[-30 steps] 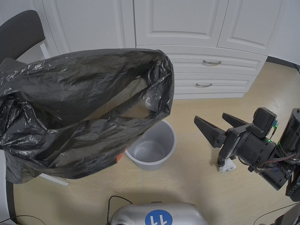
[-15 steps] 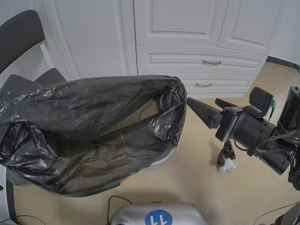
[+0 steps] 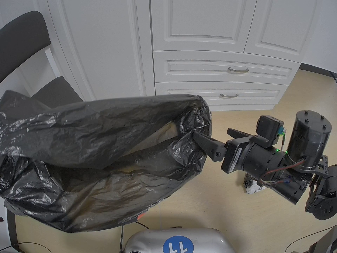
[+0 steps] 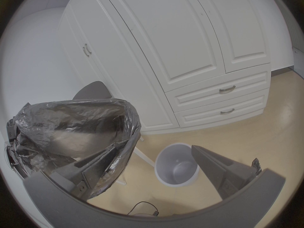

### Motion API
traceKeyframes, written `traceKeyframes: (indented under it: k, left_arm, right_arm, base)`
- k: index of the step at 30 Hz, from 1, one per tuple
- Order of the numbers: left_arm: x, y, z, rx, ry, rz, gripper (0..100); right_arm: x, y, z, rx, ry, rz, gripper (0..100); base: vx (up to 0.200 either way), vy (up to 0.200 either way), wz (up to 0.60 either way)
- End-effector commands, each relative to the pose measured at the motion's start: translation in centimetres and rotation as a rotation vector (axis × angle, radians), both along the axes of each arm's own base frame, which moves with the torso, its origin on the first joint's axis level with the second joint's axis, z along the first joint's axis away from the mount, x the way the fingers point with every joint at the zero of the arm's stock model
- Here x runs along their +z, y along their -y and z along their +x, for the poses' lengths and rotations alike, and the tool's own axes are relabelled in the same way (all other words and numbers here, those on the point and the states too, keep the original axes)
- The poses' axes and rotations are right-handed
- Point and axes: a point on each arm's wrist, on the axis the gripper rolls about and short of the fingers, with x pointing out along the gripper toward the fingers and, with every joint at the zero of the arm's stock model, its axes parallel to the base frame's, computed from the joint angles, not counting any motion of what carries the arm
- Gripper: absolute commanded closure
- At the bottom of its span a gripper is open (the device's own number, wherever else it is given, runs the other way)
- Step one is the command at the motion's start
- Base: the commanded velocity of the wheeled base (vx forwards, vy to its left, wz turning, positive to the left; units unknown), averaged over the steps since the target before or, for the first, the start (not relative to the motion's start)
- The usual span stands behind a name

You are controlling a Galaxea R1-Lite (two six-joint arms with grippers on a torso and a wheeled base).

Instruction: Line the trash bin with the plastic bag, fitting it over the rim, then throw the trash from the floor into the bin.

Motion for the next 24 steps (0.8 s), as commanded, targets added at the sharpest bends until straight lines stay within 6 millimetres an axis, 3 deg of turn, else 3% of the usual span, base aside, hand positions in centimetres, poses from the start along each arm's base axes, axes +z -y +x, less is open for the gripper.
traceKeyframes:
  k: [1, 18, 24]
  left_arm:
    - [-0.4, -0.2, -0.3, -0.015, 0.004, 0.004, 100]
    - [-2.6, 0.1, -0.5, -0.152, -0.010, 0.094, 100]
    - [-2.9, 0.2, -0.4, -0.147, -0.002, 0.112, 100]
  right_arm:
    - [-1.0, -0.6, 0.5, -0.001, -0.026, -0.020, 0]
    - [-0.7, -0.5, 0.2, 0.007, -0.016, -0.012, 0]
    - [-0.1, 0.1, -1.6, 0.047, -0.010, -0.024, 0]
  base:
    - [0.000, 0.000, 0.00]
    - [0.000, 0.000, 0.00]
    - [0.000, 0.000, 0.00]
